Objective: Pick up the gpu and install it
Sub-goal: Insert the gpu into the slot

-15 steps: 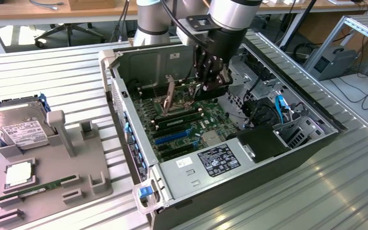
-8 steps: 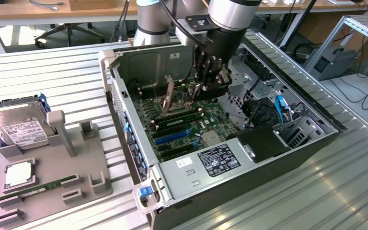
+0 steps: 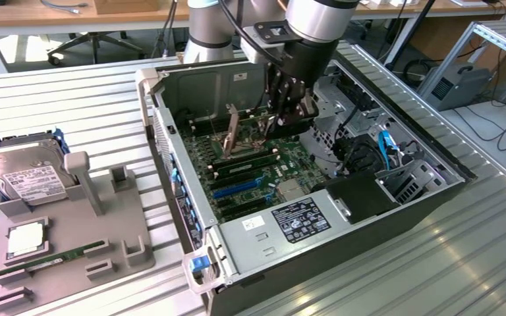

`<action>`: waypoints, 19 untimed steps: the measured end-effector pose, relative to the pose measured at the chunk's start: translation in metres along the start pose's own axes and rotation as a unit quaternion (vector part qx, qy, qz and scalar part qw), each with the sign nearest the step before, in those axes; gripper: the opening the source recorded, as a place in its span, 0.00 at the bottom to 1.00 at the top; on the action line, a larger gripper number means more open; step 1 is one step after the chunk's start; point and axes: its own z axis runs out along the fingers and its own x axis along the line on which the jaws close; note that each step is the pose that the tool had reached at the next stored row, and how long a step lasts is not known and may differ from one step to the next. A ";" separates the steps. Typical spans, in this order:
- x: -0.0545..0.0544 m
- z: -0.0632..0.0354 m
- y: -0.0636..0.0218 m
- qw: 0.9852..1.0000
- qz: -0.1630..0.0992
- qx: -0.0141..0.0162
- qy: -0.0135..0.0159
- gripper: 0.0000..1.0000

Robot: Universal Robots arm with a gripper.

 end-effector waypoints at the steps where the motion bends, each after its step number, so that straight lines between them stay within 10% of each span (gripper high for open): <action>1: 0.000 0.0000 0.0001 1.000 0.000 0.000 0.000 0.27; 19: 0.006 -0.0003 0.0033 1.000 0.000 0.000 0.001 0.27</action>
